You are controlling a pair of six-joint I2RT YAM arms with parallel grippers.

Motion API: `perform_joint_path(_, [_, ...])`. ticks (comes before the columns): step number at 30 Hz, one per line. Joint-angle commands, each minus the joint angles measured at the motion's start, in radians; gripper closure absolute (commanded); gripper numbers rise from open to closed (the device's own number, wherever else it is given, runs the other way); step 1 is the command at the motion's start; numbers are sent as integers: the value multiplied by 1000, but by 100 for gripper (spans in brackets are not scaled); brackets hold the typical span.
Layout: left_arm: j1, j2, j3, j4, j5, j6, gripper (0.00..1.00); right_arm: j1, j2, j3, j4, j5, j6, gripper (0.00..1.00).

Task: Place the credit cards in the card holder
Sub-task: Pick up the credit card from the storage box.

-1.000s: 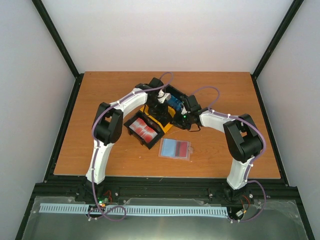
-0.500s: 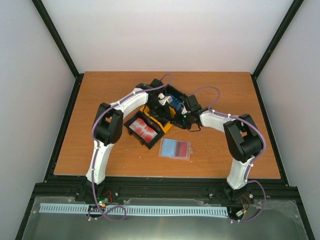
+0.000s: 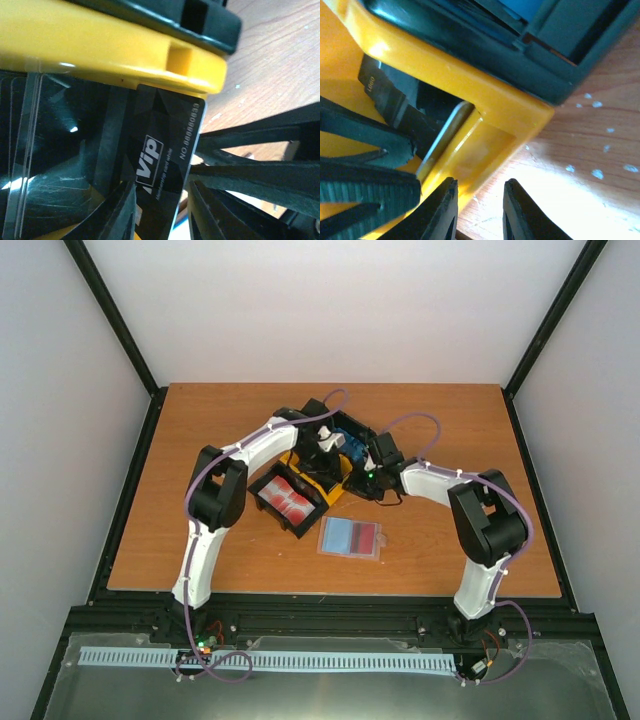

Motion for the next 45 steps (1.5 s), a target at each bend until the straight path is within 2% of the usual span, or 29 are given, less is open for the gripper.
perform_joint_path(1, [-15,36,6,8,-76,39,72,2,-52,-32,-15,59,-30,74])
perform_joint_path(8, [-14,22,7,30,-119,34,86,2,-96,-67,-25,87,-28,74])
perform_joint_path(15, [-13,15,12,26,-211,31,94,2,-130,-94,-23,101,-10,74])
perform_joint_path(28, [-13,31,12,31,-209,55,94,1,-169,-123,-19,122,19,74])
perform_joint_path(36, [-13,47,8,43,-105,89,91,2,-173,-123,-21,123,25,74])
perform_joint_path(40, [-13,36,7,57,-107,104,99,2,-183,-117,-35,127,21,74])
perform_joint_path(45, [-13,-64,2,95,-165,126,99,2,-222,-103,-65,141,6,74])
